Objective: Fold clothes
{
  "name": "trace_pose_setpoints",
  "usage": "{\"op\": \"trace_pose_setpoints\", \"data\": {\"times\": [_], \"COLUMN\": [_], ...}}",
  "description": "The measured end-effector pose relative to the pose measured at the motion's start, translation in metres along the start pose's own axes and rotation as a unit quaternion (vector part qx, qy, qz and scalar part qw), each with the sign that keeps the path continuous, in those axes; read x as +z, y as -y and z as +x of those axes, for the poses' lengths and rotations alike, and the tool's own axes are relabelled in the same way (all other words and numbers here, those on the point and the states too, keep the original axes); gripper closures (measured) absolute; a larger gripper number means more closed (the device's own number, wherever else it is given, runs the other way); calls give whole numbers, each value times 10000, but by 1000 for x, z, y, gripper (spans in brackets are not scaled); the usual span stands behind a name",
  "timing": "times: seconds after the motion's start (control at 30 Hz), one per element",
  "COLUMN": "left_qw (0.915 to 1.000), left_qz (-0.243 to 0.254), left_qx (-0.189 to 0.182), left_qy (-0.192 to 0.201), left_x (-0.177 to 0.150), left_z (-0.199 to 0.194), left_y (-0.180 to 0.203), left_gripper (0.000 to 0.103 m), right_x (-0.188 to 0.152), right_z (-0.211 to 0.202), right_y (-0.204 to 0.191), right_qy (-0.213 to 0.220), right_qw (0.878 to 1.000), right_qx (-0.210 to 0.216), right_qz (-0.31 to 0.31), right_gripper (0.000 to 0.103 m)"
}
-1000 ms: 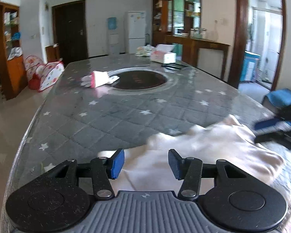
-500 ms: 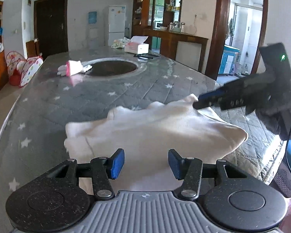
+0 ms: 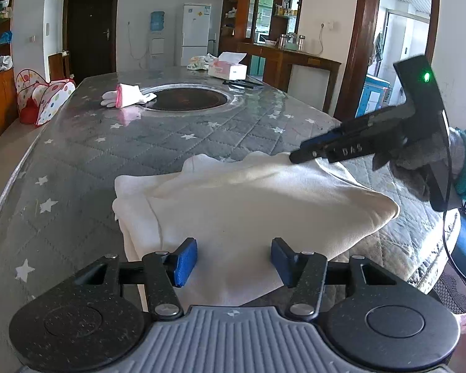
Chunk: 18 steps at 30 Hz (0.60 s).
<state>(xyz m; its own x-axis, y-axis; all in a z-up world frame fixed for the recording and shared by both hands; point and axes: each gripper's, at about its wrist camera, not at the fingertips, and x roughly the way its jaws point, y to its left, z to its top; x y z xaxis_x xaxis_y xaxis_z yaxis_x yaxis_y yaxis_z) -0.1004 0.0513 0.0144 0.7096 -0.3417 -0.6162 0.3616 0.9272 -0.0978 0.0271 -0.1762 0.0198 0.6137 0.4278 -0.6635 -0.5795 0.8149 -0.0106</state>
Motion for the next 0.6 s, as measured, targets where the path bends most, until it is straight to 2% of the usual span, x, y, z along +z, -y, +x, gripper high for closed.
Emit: {"op": "trace_pose_setpoints", "data": {"times": [0.13, 0.33, 0.6], "left_qw": [10000, 9999, 9999], "left_qz": [-61, -104, -118], "left_qx": [-31, -52, -90], "left_qy": [3, 19, 52], "left_x": [-1, -2, -3], "left_z": [0, 0, 1], "left_y": [-1, -2, -4], "left_gripper": [45, 45, 43], "right_x": [8, 8, 23], "right_z": [4, 24, 18], "right_y": [-9, -11, -28], "right_qy": [34, -205, -31], "right_qw": [9998, 9995, 9981], "right_qx": [177, 83, 394], "right_qz": [-119, -217, -481], "right_gripper": [73, 72, 71]}}
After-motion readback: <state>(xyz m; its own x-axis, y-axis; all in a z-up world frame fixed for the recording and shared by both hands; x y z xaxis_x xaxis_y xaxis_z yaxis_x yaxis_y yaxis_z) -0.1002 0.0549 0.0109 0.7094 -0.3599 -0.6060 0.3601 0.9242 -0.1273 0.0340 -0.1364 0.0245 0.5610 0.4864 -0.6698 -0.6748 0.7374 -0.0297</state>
